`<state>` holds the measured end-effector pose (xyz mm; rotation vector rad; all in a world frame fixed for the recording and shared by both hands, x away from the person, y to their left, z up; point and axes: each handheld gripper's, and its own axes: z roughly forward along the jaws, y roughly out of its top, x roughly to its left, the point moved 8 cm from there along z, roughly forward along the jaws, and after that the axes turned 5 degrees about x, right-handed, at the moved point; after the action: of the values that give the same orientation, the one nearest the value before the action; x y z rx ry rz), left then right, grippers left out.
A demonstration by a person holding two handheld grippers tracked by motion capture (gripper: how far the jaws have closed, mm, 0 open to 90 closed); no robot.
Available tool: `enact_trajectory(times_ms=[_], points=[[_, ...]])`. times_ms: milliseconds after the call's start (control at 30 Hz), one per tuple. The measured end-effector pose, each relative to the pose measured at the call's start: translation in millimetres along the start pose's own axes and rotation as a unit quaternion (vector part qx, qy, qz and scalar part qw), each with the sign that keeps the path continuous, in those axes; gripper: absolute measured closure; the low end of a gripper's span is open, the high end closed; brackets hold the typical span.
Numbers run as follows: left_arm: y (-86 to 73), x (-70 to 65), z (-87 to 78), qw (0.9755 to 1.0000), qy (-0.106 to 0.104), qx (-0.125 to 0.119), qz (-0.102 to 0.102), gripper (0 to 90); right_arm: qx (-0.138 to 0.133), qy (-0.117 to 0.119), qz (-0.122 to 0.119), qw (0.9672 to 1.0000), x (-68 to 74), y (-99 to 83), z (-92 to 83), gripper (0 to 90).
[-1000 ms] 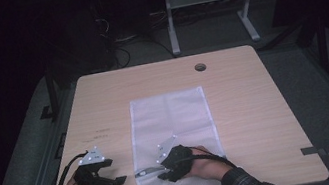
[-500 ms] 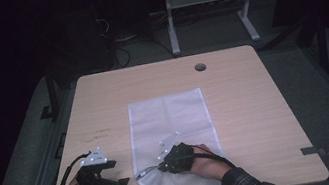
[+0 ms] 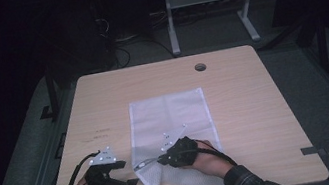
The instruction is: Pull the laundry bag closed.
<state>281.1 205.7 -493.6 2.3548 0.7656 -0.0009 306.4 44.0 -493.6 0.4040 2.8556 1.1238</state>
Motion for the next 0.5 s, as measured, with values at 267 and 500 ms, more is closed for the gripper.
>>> enact_trajectory(times_ms=[267,500], points=[[7.2,-5.2,4.9,1.0,-0.008,-0.004,-0.002,21.4,-0.016,0.008,0.008,0.9998,1.0,5.3,-5.1,85.8],[13.5,-4.4,-1.2,0.9994,-0.02,-0.026,-0.008,47.9,-0.015,0.013,0.005,0.9998,5.3,5.7,-5.2,85.8]])
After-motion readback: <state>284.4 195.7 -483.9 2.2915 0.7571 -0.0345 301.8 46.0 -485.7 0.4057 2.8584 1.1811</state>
